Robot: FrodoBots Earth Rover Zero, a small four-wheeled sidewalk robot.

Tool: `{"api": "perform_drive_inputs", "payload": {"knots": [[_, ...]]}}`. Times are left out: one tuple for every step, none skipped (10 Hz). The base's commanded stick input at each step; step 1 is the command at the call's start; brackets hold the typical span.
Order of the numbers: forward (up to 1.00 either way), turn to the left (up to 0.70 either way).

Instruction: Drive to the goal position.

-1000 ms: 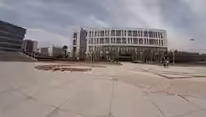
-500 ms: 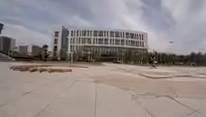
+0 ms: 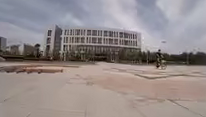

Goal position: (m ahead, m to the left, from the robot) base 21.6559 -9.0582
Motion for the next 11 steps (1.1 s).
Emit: {"api": "perform_drive_inputs", "payload": {"knots": [[0.7,-0.02],[0.7,-0.35],[0.7,-0.35],[0.7,-0.35],[0.7,-0.35],[0.7,-0.35],[0.7,-0.35],[0.7,-0.29],[0.7,-0.06],[0.7,0.0],[0.7,0.0]]}}
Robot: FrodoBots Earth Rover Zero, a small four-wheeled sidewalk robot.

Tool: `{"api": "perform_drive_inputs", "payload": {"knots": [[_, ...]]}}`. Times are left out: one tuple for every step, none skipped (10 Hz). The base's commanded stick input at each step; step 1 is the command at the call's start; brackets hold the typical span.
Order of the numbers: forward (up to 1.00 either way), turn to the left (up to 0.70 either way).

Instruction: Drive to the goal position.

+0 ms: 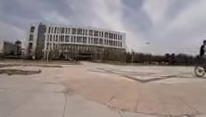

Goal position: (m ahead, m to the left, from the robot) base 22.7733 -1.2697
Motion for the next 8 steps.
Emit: {"api": "perform_drive_inputs", "payload": {"knots": [[0.7,0.0],[0.7,0.0],[0.7,0.0],[0.7,0.0],[0.7,0.0],[0.7,0.0],[0.7,0.0],[0.7,0.0]]}}
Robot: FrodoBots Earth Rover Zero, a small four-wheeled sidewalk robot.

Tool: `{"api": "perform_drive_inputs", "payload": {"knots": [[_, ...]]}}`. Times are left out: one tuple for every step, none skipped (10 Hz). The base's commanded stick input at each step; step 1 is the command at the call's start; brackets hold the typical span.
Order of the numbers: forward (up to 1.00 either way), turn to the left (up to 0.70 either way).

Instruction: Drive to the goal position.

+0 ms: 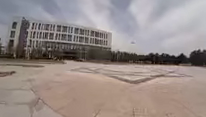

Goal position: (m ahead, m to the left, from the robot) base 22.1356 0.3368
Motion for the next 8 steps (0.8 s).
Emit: {"api": "perform_drive_inputs", "payload": {"knots": [[0.7,0.0],[0.7,0.0],[0.7,0.0],[0.7,0.0],[0.7,0.0],[0.7,0.0],[0.7,0.0],[0.7,0.0]]}}
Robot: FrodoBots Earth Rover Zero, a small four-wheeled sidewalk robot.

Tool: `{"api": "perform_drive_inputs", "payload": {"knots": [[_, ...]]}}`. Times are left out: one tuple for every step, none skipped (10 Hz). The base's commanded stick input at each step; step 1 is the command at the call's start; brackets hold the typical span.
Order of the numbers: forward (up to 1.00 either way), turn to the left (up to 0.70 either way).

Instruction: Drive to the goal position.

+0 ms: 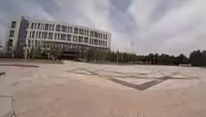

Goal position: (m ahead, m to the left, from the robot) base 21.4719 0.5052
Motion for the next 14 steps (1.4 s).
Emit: {"api": "perform_drive_inputs", "payload": {"knots": [[0.7,0.0],[0.7,0.0],[0.7,0.0],[0.7,0.0],[0.7,0.0],[0.7,0.0],[0.7,0.0],[0.7,0.0],[0.7,0.0],[0.7,0.0],[0.7,0.0],[0.7,0.0],[0.7,0.0],[0.7,0.12]]}}
